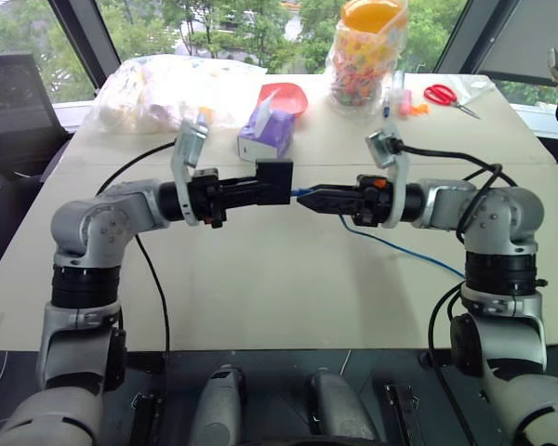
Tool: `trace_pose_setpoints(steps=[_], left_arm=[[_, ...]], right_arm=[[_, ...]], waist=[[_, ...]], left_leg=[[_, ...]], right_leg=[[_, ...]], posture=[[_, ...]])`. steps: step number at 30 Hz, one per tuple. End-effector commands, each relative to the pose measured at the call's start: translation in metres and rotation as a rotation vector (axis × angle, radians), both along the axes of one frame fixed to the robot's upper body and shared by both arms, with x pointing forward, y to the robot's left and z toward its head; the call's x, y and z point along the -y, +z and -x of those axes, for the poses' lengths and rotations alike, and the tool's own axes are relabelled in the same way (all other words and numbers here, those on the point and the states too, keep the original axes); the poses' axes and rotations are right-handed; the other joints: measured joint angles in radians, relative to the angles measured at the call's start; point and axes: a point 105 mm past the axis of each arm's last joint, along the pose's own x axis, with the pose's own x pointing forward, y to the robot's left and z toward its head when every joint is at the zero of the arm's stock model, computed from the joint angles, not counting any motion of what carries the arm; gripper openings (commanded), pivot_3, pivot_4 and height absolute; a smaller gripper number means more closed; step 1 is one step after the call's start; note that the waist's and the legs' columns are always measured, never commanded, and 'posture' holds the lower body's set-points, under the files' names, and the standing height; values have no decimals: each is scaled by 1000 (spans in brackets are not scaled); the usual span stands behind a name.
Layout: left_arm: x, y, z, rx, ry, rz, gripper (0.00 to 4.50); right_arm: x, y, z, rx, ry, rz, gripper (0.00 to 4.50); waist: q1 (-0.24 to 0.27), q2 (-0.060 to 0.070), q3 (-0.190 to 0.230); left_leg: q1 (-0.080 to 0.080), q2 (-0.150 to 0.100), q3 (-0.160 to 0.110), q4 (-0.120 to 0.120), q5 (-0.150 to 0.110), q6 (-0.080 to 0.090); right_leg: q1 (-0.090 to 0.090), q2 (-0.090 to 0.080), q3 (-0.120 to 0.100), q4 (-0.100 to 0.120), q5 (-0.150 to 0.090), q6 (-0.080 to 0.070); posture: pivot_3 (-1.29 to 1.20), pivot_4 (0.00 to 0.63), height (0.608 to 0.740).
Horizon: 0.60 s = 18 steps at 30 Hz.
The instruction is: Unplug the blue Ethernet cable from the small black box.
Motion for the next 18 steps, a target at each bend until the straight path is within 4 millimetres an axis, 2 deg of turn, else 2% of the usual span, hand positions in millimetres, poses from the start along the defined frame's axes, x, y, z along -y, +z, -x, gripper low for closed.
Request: trace_pose_setpoints(steps=[1, 8, 11, 13, 18], left_arm=[[0, 12, 6, 48, -17, 10, 499], [1, 9, 9, 43, -26, 3, 499], [1, 9, 9, 43, -27, 0, 499], [0, 8, 10, 43, -27, -2, 499], [0, 7, 10, 43, -29, -7, 499]], right_arm=[[-4, 14, 4, 49, 35, -22, 3147], [-8, 16, 6, 56, 55, -17, 3147], [-9, 16, 5, 57, 53, -15, 2363], [-9, 15, 5, 58, 53, -9, 1545], [-9, 15, 6, 58, 56, -8, 1545]], waist=[[0, 0, 0], [0, 0, 0], [0, 0, 0], [0, 0, 0], [0, 0, 0]], left_leg=[[0, 0, 0, 0, 0, 0], [0, 0, 0, 0, 0, 0], [0, 0, 0, 0, 0, 0], [0, 0, 0, 0, 0, 0], [0, 0, 0, 0, 0, 0]], right_leg=[[0, 0, 0, 0, 0, 0], [0, 0, 0, 0, 0, 0], [0, 0, 0, 0, 0, 0], [0, 0, 0, 0, 0, 0], [0, 0, 0, 0, 0, 0]], posture=[[0, 150, 735], [0, 150, 735], [0, 150, 735], [0, 150, 735], [0, 150, 735]])
